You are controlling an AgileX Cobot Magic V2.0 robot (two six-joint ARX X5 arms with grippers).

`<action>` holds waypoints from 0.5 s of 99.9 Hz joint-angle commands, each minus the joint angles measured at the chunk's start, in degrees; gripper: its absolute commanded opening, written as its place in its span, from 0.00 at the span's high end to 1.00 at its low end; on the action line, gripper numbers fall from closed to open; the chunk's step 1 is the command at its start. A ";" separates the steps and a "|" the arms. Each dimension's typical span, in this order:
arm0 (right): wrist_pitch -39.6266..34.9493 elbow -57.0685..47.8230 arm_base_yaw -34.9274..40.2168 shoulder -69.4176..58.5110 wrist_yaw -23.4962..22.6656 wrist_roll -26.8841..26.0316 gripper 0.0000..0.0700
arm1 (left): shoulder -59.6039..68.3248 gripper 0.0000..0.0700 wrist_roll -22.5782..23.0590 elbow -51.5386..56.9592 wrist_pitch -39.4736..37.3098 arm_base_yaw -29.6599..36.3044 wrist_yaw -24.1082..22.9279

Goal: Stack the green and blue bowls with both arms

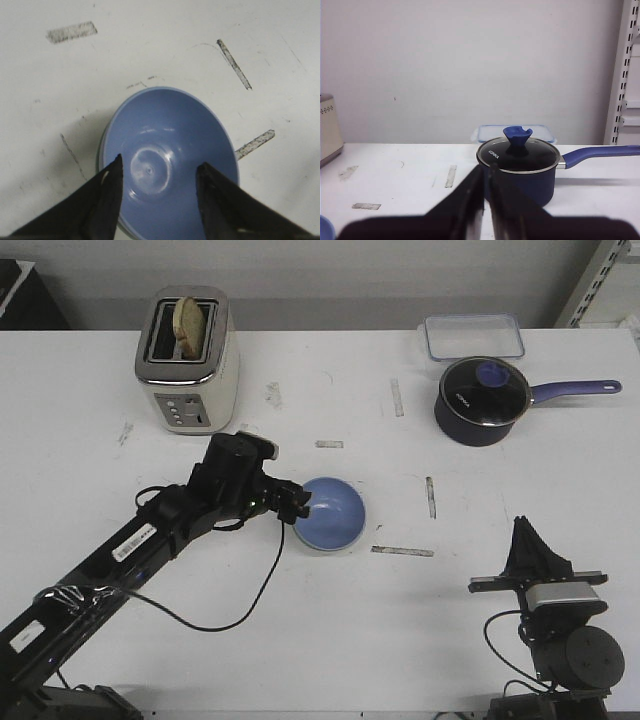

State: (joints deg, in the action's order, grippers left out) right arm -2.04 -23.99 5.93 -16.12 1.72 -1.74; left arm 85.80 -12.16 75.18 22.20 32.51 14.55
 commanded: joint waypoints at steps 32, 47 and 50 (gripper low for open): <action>0.74 -0.11 0.09 0.00 0.15 0.31 0.98 | -15.72 1.00 9.14 -25.11 -29.81 -8.33 -1.16; 0.77 -0.13 0.09 0.00 0.15 0.31 0.98 | -22.05 1.00 9.11 -32.24 -31.74 -12.20 -7.21; 0.74 -0.13 0.09 0.00 0.15 0.31 0.98 | -23.54 1.00 9.11 -33.51 -31.65 -13.05 -8.33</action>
State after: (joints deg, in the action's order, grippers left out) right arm -2.02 -23.99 5.93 -16.12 1.72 -1.74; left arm 64.14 -3.81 43.16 -8.95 20.45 8.40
